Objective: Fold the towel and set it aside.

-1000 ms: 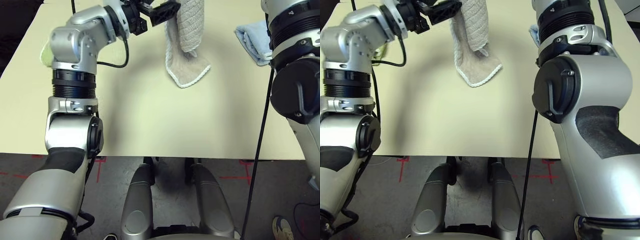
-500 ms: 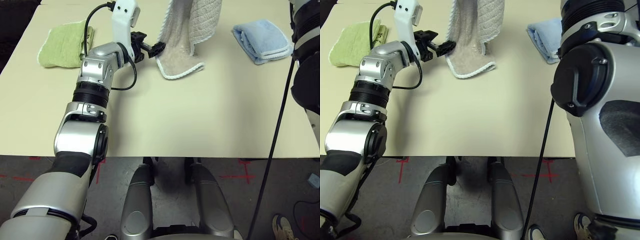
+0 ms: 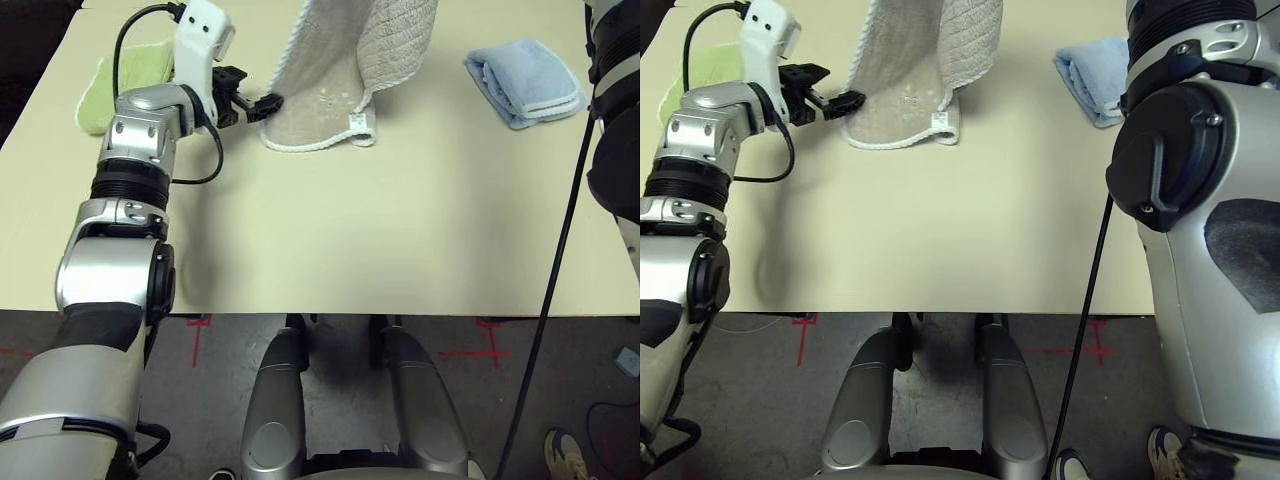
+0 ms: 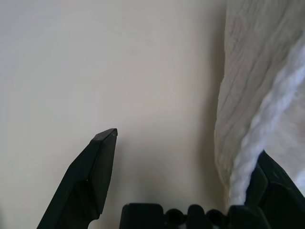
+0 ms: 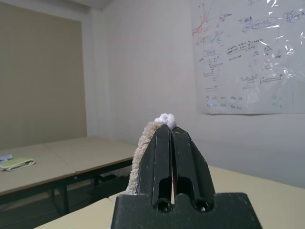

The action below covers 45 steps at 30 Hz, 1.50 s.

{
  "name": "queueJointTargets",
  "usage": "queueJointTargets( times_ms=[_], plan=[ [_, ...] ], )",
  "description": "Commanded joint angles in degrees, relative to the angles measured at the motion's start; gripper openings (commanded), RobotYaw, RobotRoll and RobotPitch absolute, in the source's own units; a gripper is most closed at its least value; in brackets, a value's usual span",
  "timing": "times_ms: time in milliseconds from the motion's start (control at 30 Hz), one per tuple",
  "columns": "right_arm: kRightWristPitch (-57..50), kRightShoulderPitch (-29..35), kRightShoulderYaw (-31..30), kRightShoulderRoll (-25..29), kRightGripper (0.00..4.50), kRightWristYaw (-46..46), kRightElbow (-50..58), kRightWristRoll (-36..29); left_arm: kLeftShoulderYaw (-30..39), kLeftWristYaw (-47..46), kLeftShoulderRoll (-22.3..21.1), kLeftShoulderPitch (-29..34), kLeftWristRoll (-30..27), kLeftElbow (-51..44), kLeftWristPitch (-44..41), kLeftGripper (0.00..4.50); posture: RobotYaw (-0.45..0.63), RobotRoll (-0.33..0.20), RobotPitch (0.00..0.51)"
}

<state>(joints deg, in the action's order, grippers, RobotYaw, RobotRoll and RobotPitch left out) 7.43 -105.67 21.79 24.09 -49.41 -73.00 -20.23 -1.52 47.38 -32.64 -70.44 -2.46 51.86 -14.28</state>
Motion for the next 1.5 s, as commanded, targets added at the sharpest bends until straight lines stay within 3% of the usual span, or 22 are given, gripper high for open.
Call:
queueJointTargets(
  times_ms=[33,167,400,767,967,1133,1367,1500],
  plan=[
    [1.7,-1.9,0.2,1.8,0.02,-0.6,2.4,0.2,-0.7,6.1,-1.7,2.1,-0.7,-3.8,-1.8,4.50,0.05,0.000,0.279],
    [1.6,-1.8,0.2,1.8,0.02,-0.8,2.5,0.2,-1.3,12.5,-3.5,4.8,-1.8,-9.6,-6.6,4.50,0.05,0.000,0.279],
    [1.5,-1.3,0.2,1.3,0.02,-1.4,2.6,0.1,-0.9,13.8,-6.1,8.0,-2.4,-18.0,-14.9,4.50,0.06,0.000,0.279],
    [1.5,-1.2,0.0,1.0,0.02,-1.9,2.7,0.2,0.1,11.7,-4.6,9.9,-4.8,-22.2,-24.0,4.50,0.06,0.000,0.272],
    [1.5,-1.0,-0.1,1.0,0.02,-2.1,2.8,0.3,0.5,9.8,-2.9,10.2,-5.4,-20.5,-23.9,4.50,0.06,0.000,0.270],
    [1.5,-0.9,-0.2,1.2,0.00,-2.2,2.8,0.4,0.2,10.1,-3.1,9.9,-5.5,-19.6,-23.5,2.80,0.05,0.000,0.269],
    [1.5,-0.7,-0.4,1.3,0.00,-2.1,2.7,0.4,0.1,11.5,-4.2,9.8,-5.8,-20.1,-24.4,0.02,0.06,0.000,0.269],
    [1.5,-0.3,-0.5,1.4,0.00,-2.0,2.6,0.5,1.0,11.3,-4.0,8.9,-7.1,-20.3,-25.8,0.02,0.06,0.000,0.269]
  ],
)
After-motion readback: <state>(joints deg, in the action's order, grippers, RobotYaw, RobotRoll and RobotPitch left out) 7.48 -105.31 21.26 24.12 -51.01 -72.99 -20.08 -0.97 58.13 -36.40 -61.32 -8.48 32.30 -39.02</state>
